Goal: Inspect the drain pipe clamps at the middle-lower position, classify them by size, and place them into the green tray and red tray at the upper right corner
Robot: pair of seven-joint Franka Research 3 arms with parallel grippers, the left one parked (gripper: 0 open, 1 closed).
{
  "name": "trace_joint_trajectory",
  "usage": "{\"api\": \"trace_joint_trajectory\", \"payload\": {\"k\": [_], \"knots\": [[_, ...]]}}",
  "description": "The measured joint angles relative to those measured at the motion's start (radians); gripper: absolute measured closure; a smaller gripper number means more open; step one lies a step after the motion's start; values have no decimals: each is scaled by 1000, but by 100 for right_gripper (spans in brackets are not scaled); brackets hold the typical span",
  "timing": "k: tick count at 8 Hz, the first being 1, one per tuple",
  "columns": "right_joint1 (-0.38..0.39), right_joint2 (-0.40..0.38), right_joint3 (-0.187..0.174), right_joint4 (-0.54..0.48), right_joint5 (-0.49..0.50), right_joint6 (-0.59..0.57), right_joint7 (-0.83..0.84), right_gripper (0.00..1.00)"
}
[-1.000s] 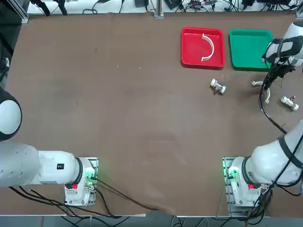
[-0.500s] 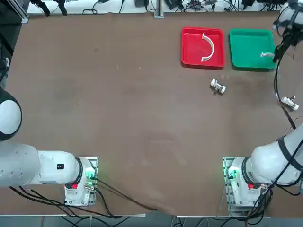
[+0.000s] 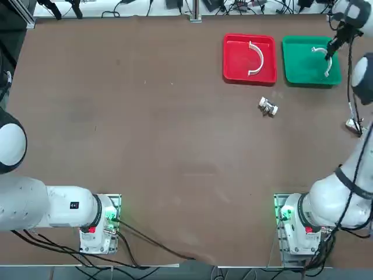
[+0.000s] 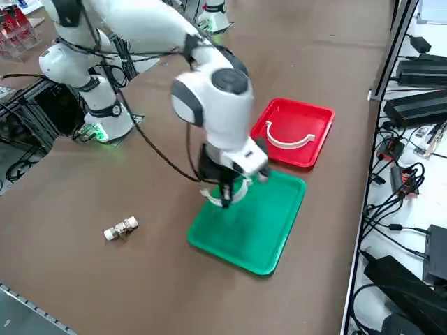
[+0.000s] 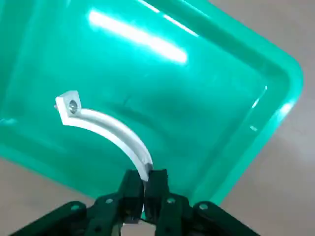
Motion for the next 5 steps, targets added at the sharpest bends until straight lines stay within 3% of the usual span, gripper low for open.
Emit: {"api": "trace_joint_trajectory", "payload": {"k": [1,3,4,5], "knots": [[1,76,0,58,0,13,26,96],[0,152,0,96,0,37,76,94],[1,162,0,103,0,41,83,81],[2,162,1,113,9,42,86,62]]}}
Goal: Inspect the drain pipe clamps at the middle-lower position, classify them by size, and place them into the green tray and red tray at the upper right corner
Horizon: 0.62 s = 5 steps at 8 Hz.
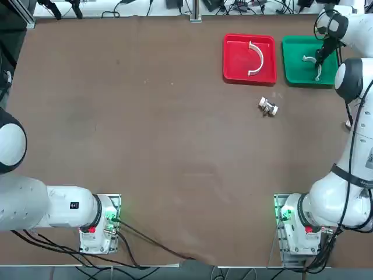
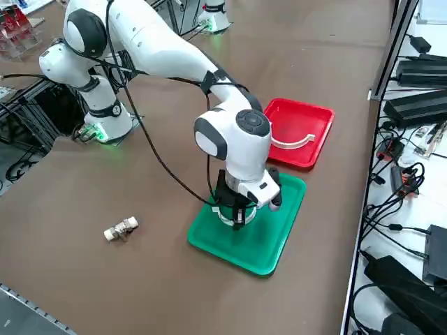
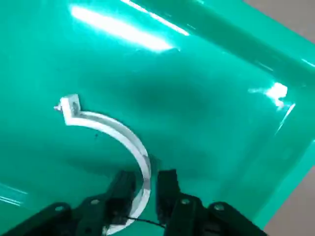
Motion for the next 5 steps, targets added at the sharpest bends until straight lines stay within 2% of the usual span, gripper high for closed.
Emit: {"api": "trace_joint_trajectory", "payload": {"k": [3,4,5], "knots": [[17,-49,2,53,84,-58,78,8],[24,-78,3,86,107,-102,125,0],[33,-109,5,127,115,-158,172,0]]}}
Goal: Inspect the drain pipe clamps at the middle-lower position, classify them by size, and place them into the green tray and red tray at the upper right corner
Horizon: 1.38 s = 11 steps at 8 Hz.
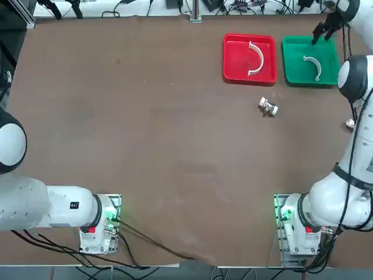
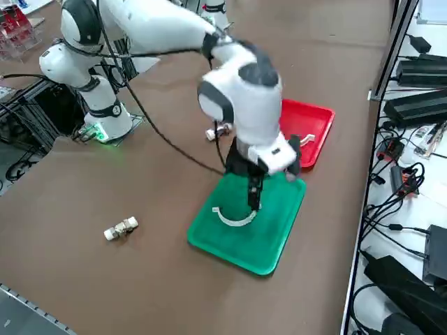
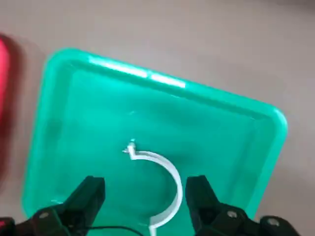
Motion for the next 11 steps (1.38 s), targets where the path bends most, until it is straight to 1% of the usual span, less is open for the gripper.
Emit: {"api": "trace_joint_trajectory", "payload": {"k": [1,3,5,6,7,9,10,11], "knots": [[18,-43,2,35,4,-54,47,0],[70,-163,4,65,6,-163,141,0],[119,-299,4,69,6,-297,249,0],[138,-351,4,67,6,-351,289,0],[157,-388,5,64,-3,-401,310,0],[208,-439,5,38,-47,-457,369,0],[230,-474,10,-5,-58,-460,378,0],[241,-518,25,-56,-69,-461,385,0]]}}
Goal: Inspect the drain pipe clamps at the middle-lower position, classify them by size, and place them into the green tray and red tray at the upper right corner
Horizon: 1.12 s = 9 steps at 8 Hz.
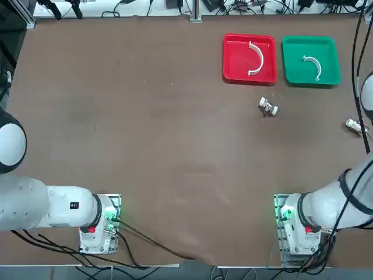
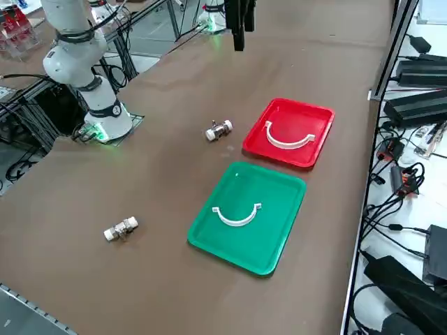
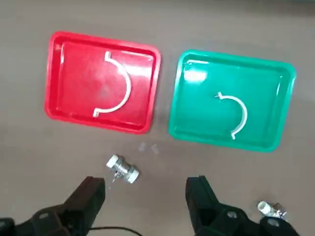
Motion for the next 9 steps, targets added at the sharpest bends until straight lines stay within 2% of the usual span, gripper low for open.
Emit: {"api": "trace_joint_trajectory", "payload": {"k": [3,5,7,9], "knots": [[5,-135,60,-169,-64,5,73,0],[6,-233,100,-315,-99,71,124,0],[6,-322,101,-429,-101,106,136,0],[4,-360,93,-461,-101,110,137,0]]}}
